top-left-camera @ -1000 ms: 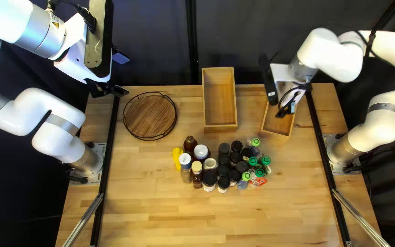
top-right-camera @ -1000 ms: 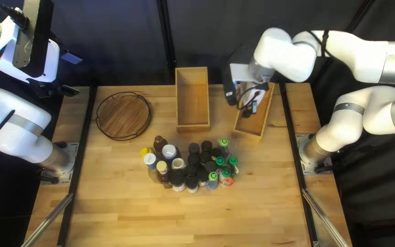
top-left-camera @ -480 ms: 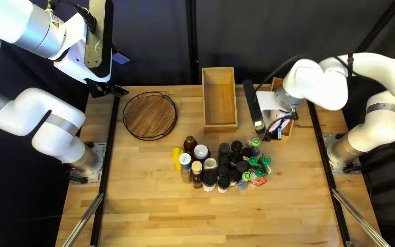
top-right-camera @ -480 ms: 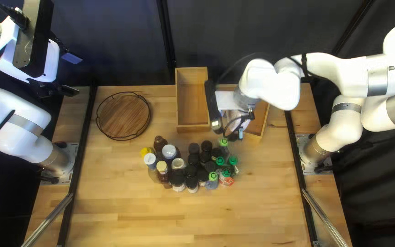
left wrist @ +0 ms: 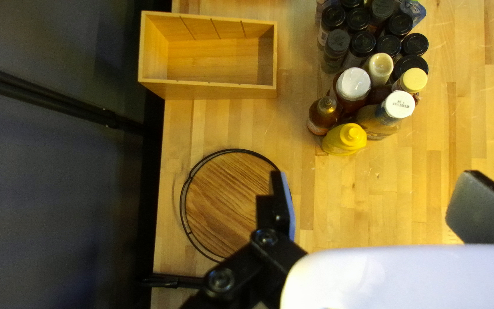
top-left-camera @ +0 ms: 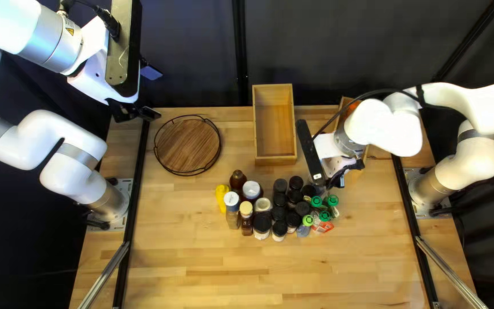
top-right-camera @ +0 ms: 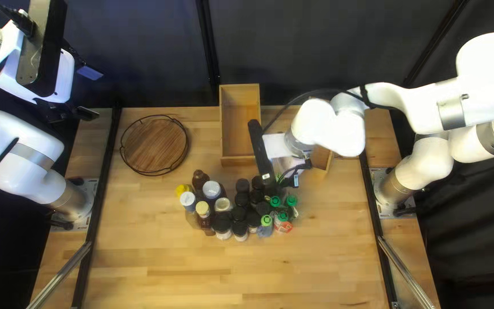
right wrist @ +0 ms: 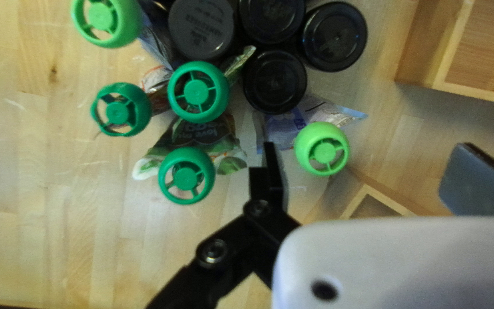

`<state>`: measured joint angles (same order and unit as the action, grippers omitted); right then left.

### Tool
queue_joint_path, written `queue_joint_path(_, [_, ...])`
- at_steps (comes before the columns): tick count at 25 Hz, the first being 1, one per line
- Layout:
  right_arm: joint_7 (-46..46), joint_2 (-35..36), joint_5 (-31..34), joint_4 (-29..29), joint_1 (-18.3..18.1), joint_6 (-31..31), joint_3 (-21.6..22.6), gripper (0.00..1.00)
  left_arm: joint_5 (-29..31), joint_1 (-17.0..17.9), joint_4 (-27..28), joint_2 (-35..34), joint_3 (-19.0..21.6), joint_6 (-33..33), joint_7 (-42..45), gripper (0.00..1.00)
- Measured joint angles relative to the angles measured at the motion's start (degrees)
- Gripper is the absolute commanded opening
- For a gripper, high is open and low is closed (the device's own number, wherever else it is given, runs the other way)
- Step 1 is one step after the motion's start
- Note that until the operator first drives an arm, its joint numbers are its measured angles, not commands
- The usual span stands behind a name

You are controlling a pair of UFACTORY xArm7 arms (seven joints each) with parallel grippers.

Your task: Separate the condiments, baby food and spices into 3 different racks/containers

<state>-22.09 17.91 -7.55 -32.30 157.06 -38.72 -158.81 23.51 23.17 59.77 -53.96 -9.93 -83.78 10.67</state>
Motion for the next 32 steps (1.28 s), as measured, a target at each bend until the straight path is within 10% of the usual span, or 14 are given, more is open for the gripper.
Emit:
queue_joint_path(4, [-0.33,-0.85,0.12,0.14,0.18,0.39,0.23,0.89,0.0,0.0,0.0,0.0,0.0,0.0,0.0,1.0])
queue_joint_path(5, [-0.45,-1.09,0.07,0.22,0.26,0.59,0.27,0.28,0.0,0.0,0.0,0.0,0.0,0.0,0.0,1.0])
queue_joint_path(6, [-0.6,-1.3,0.0,0.31,0.33,0.78,0.29,0.02,0.0,0.0,0.0,0.0,0.0,0.0,0.0,1.0])
queue_joint_path(17, [-2.46,0.69,-0.32,-0.07,0.86,-2.06,-0.27,0.0,0.0,0.0,0.0,0.0,0.0,0.0,0.0,1.0])
queue_joint_path(32, [-3.16,16.26,0.85,-9.01,-3.63,-28.38,-8.96,0.0,0.0,0.0,0.0,0.0,0.0,0.0,0.0,1.0])
